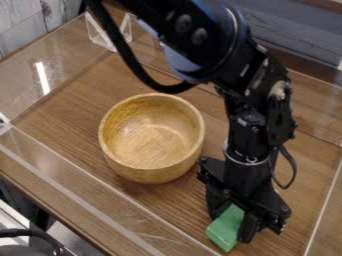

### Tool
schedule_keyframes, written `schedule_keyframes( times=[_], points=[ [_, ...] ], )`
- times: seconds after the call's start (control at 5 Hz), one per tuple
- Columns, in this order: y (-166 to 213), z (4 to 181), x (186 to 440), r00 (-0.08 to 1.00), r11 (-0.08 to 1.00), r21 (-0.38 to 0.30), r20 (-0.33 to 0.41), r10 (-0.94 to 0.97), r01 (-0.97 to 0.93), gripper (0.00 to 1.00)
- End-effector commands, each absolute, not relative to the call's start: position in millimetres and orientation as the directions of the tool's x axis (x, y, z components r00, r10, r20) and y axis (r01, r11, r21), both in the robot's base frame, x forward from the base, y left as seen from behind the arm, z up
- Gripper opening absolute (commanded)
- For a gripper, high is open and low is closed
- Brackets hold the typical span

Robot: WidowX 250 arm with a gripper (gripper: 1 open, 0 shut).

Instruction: Put the green block in the brown bowl

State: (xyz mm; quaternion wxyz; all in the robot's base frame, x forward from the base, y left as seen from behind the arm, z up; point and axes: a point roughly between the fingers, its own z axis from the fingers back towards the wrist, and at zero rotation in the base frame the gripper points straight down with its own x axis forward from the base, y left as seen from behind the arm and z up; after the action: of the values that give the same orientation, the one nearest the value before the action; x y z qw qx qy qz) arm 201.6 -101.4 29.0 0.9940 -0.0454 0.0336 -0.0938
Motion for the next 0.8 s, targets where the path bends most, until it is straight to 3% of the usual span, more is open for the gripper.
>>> schedule_keyframes(
  times=[0.0,0.6],
  points=[
    [-101.3,43.2,207.1,0.984,0.978,-0.116,-0.013,-0.176,0.174,0.00],
    [-98.0,46.6,207.6,0.986,0.977,-0.135,-0.007,-0.165,0.163,0.00]
  ],
)
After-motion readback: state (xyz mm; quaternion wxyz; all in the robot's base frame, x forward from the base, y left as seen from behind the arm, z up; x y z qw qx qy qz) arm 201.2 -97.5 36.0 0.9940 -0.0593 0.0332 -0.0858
